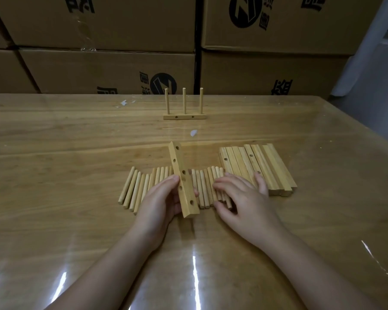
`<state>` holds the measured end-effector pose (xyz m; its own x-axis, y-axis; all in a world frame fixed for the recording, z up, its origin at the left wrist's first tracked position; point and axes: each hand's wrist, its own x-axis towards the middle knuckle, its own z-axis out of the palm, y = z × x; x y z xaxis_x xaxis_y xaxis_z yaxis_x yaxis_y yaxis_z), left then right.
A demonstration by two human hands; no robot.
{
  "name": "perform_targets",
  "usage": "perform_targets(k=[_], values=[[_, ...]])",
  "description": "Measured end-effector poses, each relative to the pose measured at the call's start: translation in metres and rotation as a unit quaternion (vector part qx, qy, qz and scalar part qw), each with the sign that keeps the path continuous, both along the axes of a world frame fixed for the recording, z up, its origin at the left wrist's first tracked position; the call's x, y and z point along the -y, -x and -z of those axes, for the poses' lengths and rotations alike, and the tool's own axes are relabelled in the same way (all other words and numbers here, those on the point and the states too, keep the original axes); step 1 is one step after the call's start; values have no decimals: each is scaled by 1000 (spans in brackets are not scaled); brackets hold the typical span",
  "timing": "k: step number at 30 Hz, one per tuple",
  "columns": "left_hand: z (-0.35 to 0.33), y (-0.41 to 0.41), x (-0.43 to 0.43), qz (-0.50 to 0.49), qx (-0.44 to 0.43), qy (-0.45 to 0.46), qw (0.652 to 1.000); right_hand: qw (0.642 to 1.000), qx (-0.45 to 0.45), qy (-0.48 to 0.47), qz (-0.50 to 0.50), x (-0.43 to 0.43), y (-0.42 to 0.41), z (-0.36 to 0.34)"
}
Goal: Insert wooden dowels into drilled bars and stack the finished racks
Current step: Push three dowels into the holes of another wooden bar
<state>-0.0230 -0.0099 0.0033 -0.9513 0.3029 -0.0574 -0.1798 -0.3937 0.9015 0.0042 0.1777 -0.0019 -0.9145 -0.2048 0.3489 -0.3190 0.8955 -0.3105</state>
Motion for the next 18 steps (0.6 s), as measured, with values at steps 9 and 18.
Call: perform_targets(k=[9,18], values=[[4,3,2,-15,18,-5,1000,995,58,-52,54,-5,2,1],[4,3,2,-10,24,0,1000,996,30,-29,77,-25,7,-4]])
